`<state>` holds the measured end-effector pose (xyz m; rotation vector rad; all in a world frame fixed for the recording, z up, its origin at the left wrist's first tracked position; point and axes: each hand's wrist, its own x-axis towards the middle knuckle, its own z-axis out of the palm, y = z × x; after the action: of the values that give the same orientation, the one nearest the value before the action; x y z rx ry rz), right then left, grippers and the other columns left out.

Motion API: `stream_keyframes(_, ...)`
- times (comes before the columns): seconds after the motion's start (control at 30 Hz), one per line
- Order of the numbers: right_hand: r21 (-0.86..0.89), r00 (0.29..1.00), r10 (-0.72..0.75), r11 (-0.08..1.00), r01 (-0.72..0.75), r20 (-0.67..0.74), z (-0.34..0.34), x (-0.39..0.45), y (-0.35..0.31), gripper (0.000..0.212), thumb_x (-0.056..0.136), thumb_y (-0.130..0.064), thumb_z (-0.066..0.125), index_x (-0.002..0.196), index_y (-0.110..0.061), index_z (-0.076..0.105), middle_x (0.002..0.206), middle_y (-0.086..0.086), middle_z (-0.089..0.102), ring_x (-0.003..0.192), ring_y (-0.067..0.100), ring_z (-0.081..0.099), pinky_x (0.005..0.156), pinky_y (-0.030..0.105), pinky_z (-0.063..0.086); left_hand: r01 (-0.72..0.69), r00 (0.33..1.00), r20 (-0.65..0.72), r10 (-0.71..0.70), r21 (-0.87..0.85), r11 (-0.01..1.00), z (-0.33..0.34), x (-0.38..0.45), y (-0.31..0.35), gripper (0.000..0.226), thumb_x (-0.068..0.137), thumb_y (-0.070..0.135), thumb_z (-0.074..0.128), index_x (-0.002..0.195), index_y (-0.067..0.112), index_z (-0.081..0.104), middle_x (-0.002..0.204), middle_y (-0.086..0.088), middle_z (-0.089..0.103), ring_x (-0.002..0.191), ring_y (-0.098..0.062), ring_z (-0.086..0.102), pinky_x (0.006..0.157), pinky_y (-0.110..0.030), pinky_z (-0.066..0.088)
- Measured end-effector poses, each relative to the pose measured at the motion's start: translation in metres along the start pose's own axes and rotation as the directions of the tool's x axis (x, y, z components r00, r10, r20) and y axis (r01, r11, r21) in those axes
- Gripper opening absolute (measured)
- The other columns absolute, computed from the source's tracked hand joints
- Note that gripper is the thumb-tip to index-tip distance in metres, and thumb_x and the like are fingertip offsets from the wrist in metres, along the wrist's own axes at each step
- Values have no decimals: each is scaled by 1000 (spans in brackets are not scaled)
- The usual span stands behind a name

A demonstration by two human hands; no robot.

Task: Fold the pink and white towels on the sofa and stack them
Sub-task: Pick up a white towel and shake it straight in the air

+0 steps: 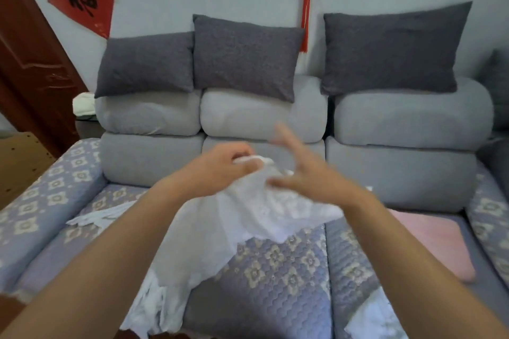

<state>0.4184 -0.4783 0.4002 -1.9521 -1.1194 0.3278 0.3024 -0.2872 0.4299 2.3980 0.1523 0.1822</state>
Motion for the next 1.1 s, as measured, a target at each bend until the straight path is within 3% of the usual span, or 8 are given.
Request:
stream_keyframes(0.07, -38, 953, 29, 999, -18, 302, 38, 2, 3, 35, 87, -27, 72, 120, -25, 60, 114, -16, 67, 97, -5, 59, 89, 24, 51, -96, 994, 58, 96, 1, 995, 13, 1, 18, 19, 85, 32, 78, 95, 26, 63, 64, 14, 53, 59, -3, 47, 56, -17, 36)
stream_keyframes(0.2, -66, 986, 54, 996, -65, -156, 28, 2, 30, 16, 86, -8, 57, 84, -14, 72, 77, 0, 71, 71, 6, 59, 68, 29, 46, 75, 973, 162, -166, 460, 885, 32, -11, -20, 34, 88, 14, 62, 117, 30, 52, 94, 8, 58, 82, -15, 57, 64, -31, 42)
stream_keyframes(0.27, -21, 970, 85, 996, -92, -229, 5, -5, 30, 23, 87, -2, 59, 83, -19, 75, 69, -12, 68, 64, -3, 58, 62, 18, 44, 314, 926, -3, -376, 556, 769, 38, -22, -64, 18, 88, 13, 51, 101, 20, 61, 97, -7, 64, 88, -30, 62, 68, -32, 44)
stream_keyframes(0.57, 140, 844, 307, 952, -273, -439, -35, -14, 58, 16, 87, -21, 73, 74, -30, 75, 56, -21, 65, 50, -7, 54, 49, 13, 42, 571, 764, -548, -340, 330, 751, 2, -46, -131, 12, 86, 7, 52, 84, 13, 62, 89, -17, 66, 86, -40, 62, 66, -39, 44)
stream_keyframes(0.77, -30, 956, 294, 956, -293, 20, -21, -24, 66, 16, 85, -27, 76, 77, -15, 73, 63, -8, 61, 57, 5, 52, 53, 20, 38, 506, 624, -662, -414, -62, 860, -19, -58, -151, 27, 76, 5, 45, 87, 16, 67, 86, -8, 68, 85, -35, 62, 71, -42, 54)
stream_keyframes(0.9, -266, 797, 378, 923, -280, 472, 7, -53, 96, 12, 80, -35, 79, 83, -27, 71, 69, -11, 64, 63, 5, 56, 62, 27, 42, 424, 833, -421, -359, 70, 903, 1, -95, -162, 37, 73, 28, 44, 99, 20, 69, 93, 0, 68, 88, -25, 60, 77, -39, 47)
stream_keyframes(1.0, -577, 775, 552, 756, -310, 308, 28, -76, 157, 30, 81, -33, 77, 57, -31, 60, 63, -9, 59, 69, 14, 61, 63, 29, 43, 280, 939, 20, -343, 535, 797, 43, -130, -186, 42, 74, 71, 54, 93, 36, 66, 88, 15, 69, 81, -10, 63, 72, -32, 52)
stream_keyframes(1.1, -607, 748, 645, 659, -444, 153, 43, -96, 199, 39, 88, -40, 72, 57, -28, 52, 64, -10, 52, 67, 18, 57, 57, 29, 38, 295, 870, 238, -433, 452, 842, 84, -149, -204, 26, 82, 59, 67, 82, 32, 69, 78, 14, 69, 72, -1, 61, 68, -21, 48)
